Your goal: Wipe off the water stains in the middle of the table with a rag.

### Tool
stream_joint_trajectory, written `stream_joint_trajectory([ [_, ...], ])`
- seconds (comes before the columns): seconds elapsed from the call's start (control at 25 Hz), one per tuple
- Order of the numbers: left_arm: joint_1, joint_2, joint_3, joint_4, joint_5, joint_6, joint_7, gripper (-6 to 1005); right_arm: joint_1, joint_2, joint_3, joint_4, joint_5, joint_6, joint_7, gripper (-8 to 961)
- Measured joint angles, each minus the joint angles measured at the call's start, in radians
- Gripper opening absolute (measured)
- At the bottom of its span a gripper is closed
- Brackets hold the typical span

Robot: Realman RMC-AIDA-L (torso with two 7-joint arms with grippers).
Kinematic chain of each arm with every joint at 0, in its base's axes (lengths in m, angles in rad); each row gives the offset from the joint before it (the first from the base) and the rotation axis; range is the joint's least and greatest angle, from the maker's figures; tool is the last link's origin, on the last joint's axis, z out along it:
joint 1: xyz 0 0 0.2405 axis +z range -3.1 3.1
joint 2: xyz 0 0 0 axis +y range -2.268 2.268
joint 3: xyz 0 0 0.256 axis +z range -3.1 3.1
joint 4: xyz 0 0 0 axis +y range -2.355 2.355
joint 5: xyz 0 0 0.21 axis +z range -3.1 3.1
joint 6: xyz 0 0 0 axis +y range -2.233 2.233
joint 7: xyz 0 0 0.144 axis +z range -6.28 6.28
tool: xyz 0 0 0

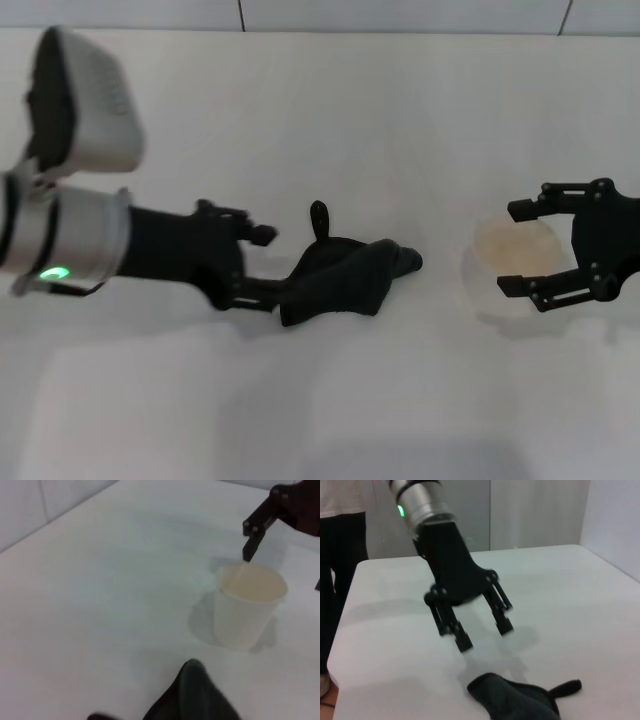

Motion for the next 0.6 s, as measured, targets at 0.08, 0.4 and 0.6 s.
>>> stream_joint_trajectory([
  [0.08, 0.031, -0.002, -0.039, 0.004, -0.006, 0.011, 0.038, 705, 0.000, 0.000, 0.008, 0.023, 0.000, -0.002, -0.014, 869],
  [0.4, 0.168, -0.002, -0.245, -0.004, -0.128, 0.147, 0.281, 700, -0.001, -0.002, 0.038, 0.081, 0.009, -0.031, -0.056, 870],
  [0.6, 0.200, -0.002, -0.377, -0.016, -0.134, 0.257, 0.358, 700, -0.007, -0.001, 0.069, 0.103, 0.014, -0.050, -0.072, 870],
])
